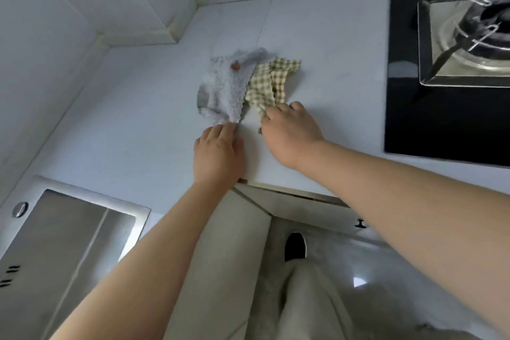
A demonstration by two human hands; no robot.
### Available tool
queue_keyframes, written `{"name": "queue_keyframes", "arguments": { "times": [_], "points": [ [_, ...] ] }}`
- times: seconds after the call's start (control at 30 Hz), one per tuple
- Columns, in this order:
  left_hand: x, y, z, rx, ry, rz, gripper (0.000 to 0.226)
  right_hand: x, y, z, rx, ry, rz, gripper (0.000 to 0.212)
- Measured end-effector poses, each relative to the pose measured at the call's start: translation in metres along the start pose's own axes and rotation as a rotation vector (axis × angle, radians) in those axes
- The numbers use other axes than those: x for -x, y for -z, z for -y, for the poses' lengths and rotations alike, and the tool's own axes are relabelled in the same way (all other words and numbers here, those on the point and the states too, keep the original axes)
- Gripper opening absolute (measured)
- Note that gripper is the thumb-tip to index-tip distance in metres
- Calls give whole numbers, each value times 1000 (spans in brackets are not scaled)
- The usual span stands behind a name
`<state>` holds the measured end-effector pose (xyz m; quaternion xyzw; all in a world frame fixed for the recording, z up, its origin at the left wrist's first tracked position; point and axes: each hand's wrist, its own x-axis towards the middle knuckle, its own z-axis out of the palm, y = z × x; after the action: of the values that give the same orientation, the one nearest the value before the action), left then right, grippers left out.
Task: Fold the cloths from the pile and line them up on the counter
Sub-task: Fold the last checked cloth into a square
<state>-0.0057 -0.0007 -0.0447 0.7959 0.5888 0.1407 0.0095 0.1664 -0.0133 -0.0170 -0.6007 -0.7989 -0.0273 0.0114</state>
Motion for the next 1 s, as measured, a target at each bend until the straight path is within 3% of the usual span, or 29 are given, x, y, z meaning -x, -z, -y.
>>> {"name": "queue_keyframes", "arguments": {
  "times": [0.17, 0.3, 0.5, 0.67, 1.0],
  "points": [
    [23, -10, 1, 68, -104, -232, 19, 30, -7, -4, 30, 72, -168, 25],
    [24, -16, 7, 110, -98, -263, 18, 47, -10, 9, 15, 25, -244, 26],
    [33, -7, 8, 197, -88, -188, 28, 55, -12, 25, -331, -305, -232, 16],
    [46, 12, -10, 457, -209, -224, 51, 60, 32, 30, -609, -371, -476, 14],
    [38, 61, -75, 900, -259, -148, 81, 68, 129, 10, -790, -326, -641, 14]
  ]
}}
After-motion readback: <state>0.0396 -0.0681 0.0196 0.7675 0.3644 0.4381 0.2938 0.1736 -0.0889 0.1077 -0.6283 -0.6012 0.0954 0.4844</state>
